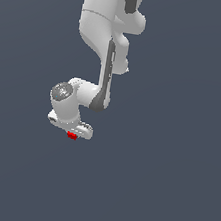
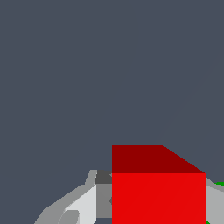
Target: Stack the red cube on top of the green cube.
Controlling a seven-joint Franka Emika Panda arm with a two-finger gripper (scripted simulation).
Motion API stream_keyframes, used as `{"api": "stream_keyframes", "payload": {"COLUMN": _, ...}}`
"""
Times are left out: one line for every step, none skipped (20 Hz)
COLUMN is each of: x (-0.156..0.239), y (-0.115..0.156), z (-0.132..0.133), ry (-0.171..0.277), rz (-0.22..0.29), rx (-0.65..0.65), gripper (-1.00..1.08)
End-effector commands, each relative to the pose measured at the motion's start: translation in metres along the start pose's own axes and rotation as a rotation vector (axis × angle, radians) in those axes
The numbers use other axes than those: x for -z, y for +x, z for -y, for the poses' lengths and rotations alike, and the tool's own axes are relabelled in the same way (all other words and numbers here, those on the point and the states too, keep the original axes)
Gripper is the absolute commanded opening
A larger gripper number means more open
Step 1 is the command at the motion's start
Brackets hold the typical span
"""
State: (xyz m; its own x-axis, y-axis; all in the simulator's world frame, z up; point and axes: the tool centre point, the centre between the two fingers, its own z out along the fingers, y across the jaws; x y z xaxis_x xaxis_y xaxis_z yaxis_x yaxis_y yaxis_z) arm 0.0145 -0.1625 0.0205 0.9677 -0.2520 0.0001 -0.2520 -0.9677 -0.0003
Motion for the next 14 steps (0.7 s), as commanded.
{"api": "stream_keyframes", "payload": {"x": -0.001, "y": 0.0, "z": 0.0, "ry": 0.0, "rz": 0.0, "rx": 0.0, "gripper": -1.0}}
{"api": "stream_keyframes", "payload": {"x": -0.001, "y": 0.0, "z": 0.0, "ry": 0.0, "rz": 0.0, "rx": 0.0, "gripper": -1.0}}
{"api": "stream_keyframes", "payload": {"x": -0.001, "y": 0.0, "z": 0.0, "ry": 0.0, "rz": 0.0, "rx": 0.0, "gripper": -1.0}}
{"api": "stream_keyframes", "payload": {"x": -0.001, "y": 0.0, "z": 0.0, "ry": 0.0, "rz": 0.0, "rx": 0.0, "gripper": -1.0}}
{"api": "stream_keyframes", "payload": {"x": -0.001, "y": 0.0, "z": 0.0, "ry": 0.0, "rz": 0.0, "rx": 0.0, "gripper": -1.0}}
{"api": "stream_keyframes", "payload": {"x": 0.0, "y": 0.0, "z": 0.0, "ry": 0.0, "rz": 0.0, "rx": 0.0, "gripper": -1.0}}
{"api": "stream_keyframes", "payload": {"x": 0.0, "y": 0.0, "z": 0.0, "ry": 0.0, "rz": 0.0, "rx": 0.0, "gripper": -1.0}}
{"api": "stream_keyframes", "payload": {"x": 0.001, "y": 0.0, "z": 0.0, "ry": 0.0, "rz": 0.0, "rx": 0.0, "gripper": -1.0}}
{"api": "stream_keyframes", "payload": {"x": 0.003, "y": 0.0, "z": 0.0, "ry": 0.0, "rz": 0.0, "rx": 0.0, "gripper": -1.0}}
{"api": "stream_keyframes", "payload": {"x": 0.005, "y": 0.0, "z": 0.0, "ry": 0.0, "rz": 0.0, "rx": 0.0, "gripper": -1.0}}
{"api": "stream_keyframes", "payload": {"x": 0.007, "y": 0.0, "z": 0.0, "ry": 0.0, "rz": 0.0, "rx": 0.0, "gripper": -1.0}}
{"api": "stream_keyframes", "payload": {"x": 0.011, "y": -0.001, "z": 0.0, "ry": 0.0, "rz": 0.0, "rx": 0.0, "gripper": -1.0}}
{"api": "stream_keyframes", "payload": {"x": 0.015, "y": -0.001, "z": 0.0, "ry": 0.0, "rz": 0.0, "rx": 0.0, "gripper": -1.0}}
{"api": "stream_keyframes", "payload": {"x": 0.019, "y": -0.001, "z": 0.0, "ry": 0.0, "rz": 0.0, "rx": 0.0, "gripper": -1.0}}
